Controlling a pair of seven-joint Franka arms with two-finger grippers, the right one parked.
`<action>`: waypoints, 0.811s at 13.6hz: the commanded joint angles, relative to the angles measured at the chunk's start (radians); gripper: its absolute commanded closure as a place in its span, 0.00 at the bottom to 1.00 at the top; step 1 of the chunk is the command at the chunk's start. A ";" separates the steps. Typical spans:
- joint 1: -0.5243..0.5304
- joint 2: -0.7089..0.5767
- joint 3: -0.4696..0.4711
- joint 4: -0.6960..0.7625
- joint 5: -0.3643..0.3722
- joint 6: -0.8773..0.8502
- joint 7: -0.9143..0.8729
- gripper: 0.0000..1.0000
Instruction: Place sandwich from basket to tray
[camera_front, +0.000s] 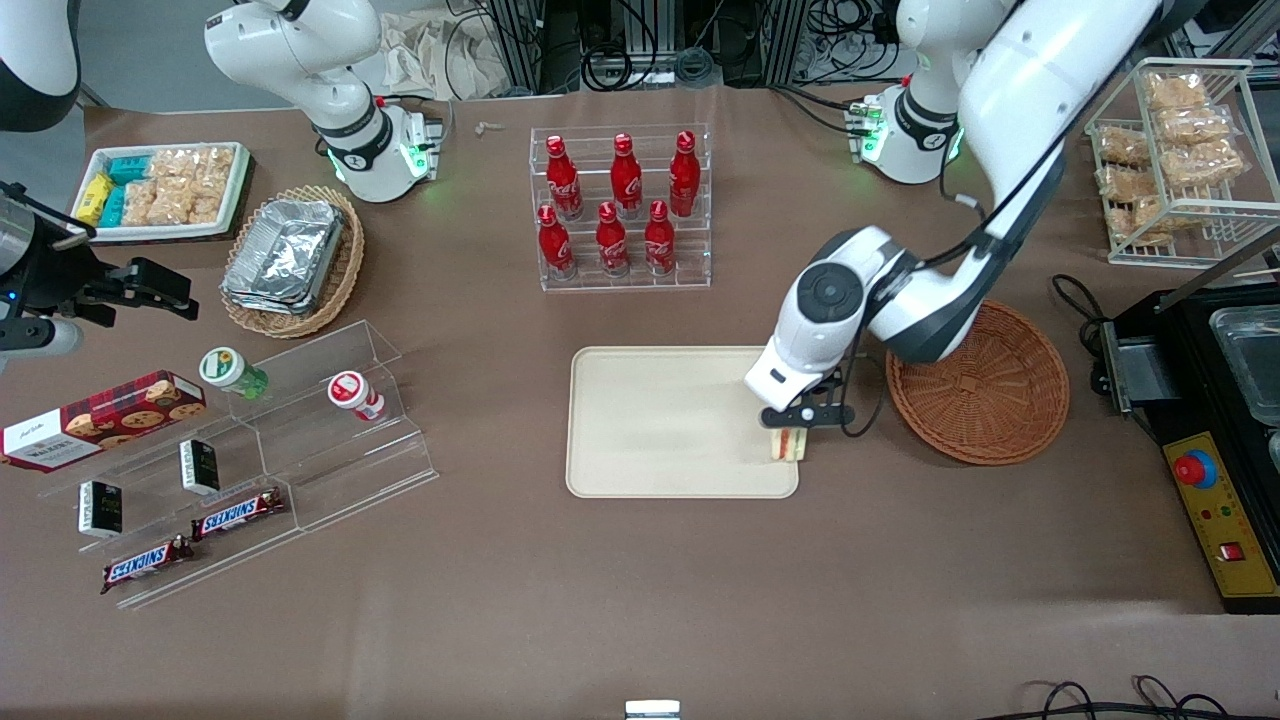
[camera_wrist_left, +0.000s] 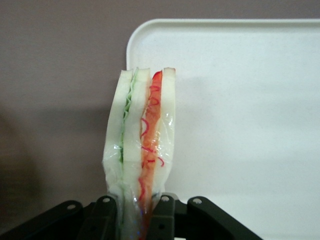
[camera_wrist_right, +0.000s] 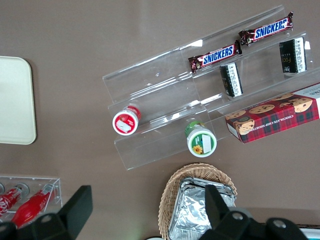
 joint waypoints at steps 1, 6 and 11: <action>-0.041 0.064 0.003 0.080 0.055 -0.010 -0.054 1.00; -0.055 0.072 0.007 0.084 0.056 -0.010 -0.059 0.10; -0.050 0.059 0.006 0.099 0.049 -0.019 -0.062 0.00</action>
